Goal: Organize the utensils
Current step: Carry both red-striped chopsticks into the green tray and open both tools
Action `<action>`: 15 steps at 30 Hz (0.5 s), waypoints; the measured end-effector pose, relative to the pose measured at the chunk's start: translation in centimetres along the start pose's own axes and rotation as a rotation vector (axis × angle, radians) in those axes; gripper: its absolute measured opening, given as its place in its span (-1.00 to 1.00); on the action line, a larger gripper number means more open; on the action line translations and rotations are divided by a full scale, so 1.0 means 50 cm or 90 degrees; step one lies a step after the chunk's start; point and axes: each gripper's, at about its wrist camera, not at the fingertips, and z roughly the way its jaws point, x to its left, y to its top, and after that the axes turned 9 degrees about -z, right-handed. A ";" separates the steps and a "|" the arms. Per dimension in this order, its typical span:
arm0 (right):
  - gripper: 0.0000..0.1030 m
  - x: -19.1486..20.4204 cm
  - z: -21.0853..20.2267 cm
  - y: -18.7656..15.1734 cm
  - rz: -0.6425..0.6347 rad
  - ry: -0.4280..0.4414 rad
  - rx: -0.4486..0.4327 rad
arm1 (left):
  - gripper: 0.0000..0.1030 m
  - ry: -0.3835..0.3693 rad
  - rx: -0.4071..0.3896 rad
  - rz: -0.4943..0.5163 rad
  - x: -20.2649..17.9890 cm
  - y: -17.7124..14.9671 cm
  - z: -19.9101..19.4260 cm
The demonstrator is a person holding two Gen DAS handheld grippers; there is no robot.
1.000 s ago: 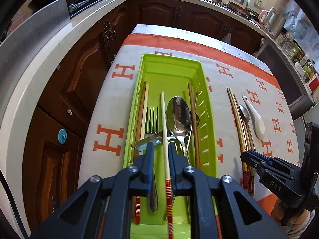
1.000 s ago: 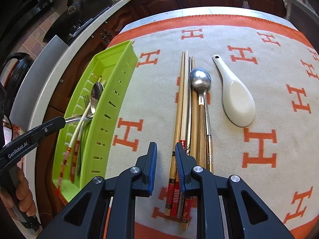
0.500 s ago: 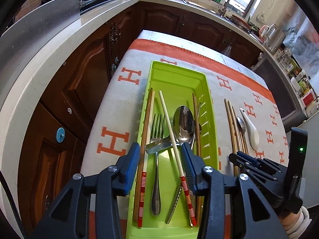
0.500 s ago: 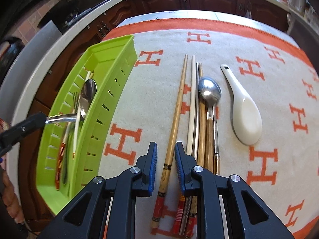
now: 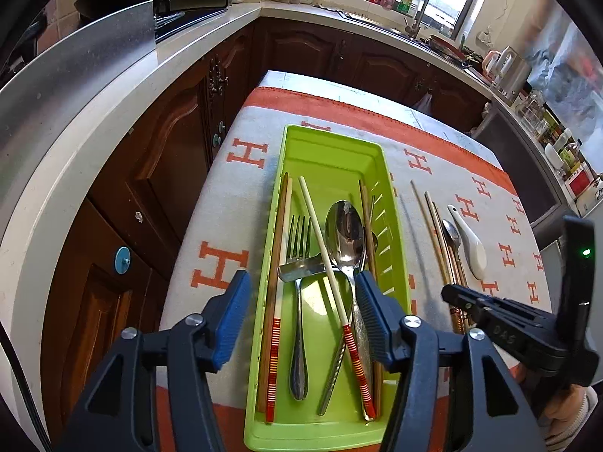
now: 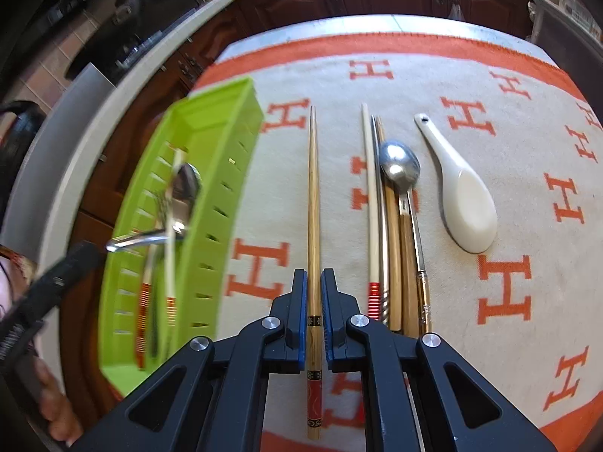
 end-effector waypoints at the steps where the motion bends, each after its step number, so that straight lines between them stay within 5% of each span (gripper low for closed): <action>1: -0.87 0.004 -0.014 0.001 0.002 0.005 -0.010 | 0.12 0.001 -0.001 0.001 0.000 -0.001 -0.002; 9: -0.87 0.066 -0.114 0.017 -0.007 0.098 -0.078 | 0.28 0.020 -0.027 0.014 -0.005 -0.014 -0.023; 15: -0.87 0.133 -0.133 0.048 -0.021 0.147 -0.071 | 0.43 0.026 -0.052 -0.015 0.013 -0.011 -0.040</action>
